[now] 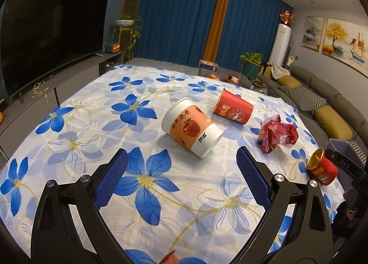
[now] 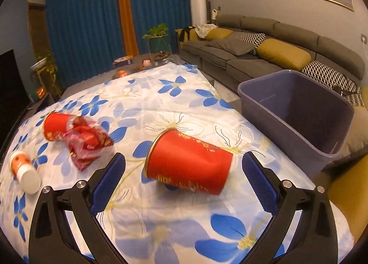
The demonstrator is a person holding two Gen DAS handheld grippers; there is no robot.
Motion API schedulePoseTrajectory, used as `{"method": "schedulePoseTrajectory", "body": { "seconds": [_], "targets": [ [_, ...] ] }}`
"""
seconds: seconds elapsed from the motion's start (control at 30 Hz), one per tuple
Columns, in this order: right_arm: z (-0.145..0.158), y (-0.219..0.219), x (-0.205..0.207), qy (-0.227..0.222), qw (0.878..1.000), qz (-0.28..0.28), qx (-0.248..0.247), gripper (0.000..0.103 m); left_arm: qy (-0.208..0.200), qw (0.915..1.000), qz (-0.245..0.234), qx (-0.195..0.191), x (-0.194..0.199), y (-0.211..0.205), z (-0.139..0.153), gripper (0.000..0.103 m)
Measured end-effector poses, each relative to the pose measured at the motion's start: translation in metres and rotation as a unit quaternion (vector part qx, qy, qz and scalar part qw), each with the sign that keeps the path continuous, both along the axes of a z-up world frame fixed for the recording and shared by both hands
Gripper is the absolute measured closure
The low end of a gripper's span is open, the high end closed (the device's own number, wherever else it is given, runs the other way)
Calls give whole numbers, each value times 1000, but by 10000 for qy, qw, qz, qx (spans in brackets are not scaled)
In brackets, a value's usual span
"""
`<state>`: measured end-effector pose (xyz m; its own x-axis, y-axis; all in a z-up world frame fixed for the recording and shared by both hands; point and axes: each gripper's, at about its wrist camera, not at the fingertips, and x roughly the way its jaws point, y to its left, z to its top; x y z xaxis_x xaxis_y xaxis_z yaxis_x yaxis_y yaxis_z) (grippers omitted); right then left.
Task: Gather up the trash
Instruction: 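Grasp the red paper cup with the right tool, then grasp the white cup with the apple print with the left tool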
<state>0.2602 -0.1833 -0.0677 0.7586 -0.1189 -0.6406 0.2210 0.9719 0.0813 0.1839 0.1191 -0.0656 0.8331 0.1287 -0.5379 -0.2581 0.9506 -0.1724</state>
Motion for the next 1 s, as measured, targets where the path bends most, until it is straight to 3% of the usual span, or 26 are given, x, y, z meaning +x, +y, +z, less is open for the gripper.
{"method": "schedulePoseTrajectory", "body": {
  "seconds": [0.33, 0.5, 1.0],
  "targets": [
    [-19, -11, 18, 248, 9991, -270, 192, 6, -65, 9991, -118, -407, 2, 10, -13, 9],
    [-27, -17, 20, 352, 9983, -254, 393, 16, -23, 9984, -140, -541, 4, 13, -16, 9],
    [-22, -18, 5, -73, 9989, -1, 471, 18, 160, 9973, -169, -697, 8, 13, -22, 9]
  ]
}}
